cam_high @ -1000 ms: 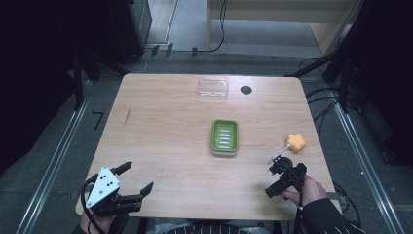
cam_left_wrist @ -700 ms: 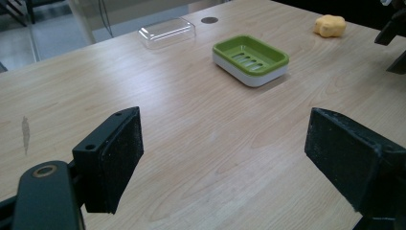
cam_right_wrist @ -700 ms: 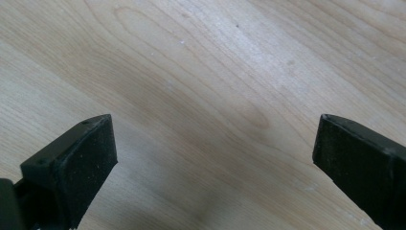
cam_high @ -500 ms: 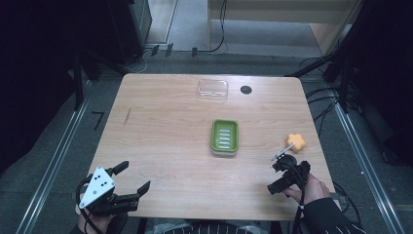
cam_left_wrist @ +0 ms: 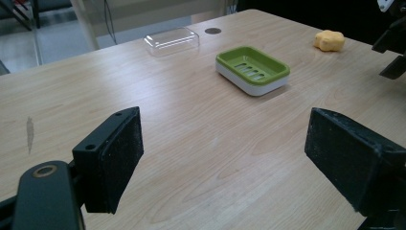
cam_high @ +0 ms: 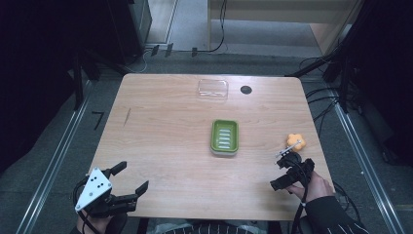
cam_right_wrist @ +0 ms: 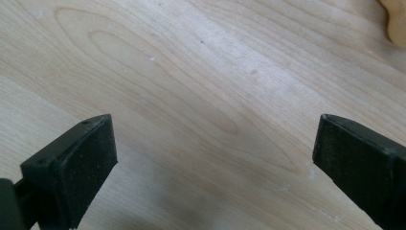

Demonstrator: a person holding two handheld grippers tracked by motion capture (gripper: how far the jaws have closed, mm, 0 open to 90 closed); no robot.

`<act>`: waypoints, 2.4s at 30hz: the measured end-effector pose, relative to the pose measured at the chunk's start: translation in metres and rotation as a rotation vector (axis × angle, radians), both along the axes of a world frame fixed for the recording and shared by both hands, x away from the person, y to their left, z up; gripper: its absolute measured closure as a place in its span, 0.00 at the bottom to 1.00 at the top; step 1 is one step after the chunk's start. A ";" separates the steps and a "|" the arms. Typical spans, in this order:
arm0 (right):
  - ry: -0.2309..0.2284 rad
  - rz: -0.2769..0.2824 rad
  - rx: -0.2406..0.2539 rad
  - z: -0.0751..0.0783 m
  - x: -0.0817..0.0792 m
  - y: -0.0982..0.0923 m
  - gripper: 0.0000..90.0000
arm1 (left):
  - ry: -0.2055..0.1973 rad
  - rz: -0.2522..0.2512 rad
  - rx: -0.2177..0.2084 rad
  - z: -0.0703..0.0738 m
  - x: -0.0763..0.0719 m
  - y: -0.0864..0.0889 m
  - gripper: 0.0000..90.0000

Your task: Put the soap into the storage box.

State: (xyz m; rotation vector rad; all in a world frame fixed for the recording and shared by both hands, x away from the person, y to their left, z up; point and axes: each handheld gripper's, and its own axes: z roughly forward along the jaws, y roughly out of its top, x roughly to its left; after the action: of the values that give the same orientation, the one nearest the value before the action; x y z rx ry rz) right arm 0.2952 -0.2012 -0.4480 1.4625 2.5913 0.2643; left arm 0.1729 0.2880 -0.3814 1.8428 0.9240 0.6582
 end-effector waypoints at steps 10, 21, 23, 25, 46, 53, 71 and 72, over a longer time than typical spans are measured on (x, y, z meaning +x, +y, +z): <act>-0.031 -0.028 0.008 0.004 0.011 -0.004 0.01 | 0.007 0.000 0.012 0.000 -0.001 0.000 0.15; -0.069 -0.124 0.023 0.008 0.032 -0.021 0.01 | 0.011 -0.001 0.020 0.000 -0.001 -0.001 0.15; -0.071 -0.132 0.018 0.010 0.035 -0.020 0.01 | 0.010 -0.001 0.021 0.000 -0.001 -0.002 0.15; -0.079 -0.126 0.010 0.011 0.039 -0.017 0.01 | 0.011 -0.003 0.021 0.000 0.000 -0.002 0.15; -0.109 -0.165 0.008 0.015 0.060 -0.026 0.01 | 0.010 -0.010 0.026 0.000 0.000 -0.002 0.15; -0.102 -0.177 0.007 0.017 0.070 -0.032 0.01 | 0.013 -0.014 0.031 -0.001 0.001 -0.004 0.15; -0.047 -0.235 0.015 0.011 0.097 -0.047 0.01 | 0.014 -0.016 0.035 -0.001 0.001 -0.004 0.15; -0.043 -0.234 0.017 0.011 0.098 -0.047 0.00 | 0.014 -0.016 0.036 0.000 0.001 -0.004 0.15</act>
State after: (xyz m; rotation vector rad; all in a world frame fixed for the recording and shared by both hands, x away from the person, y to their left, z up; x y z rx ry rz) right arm 0.3933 -0.2486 -0.4366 1.7270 2.3611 0.2851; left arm 0.1741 0.2840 -0.3818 1.8872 0.9111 0.6565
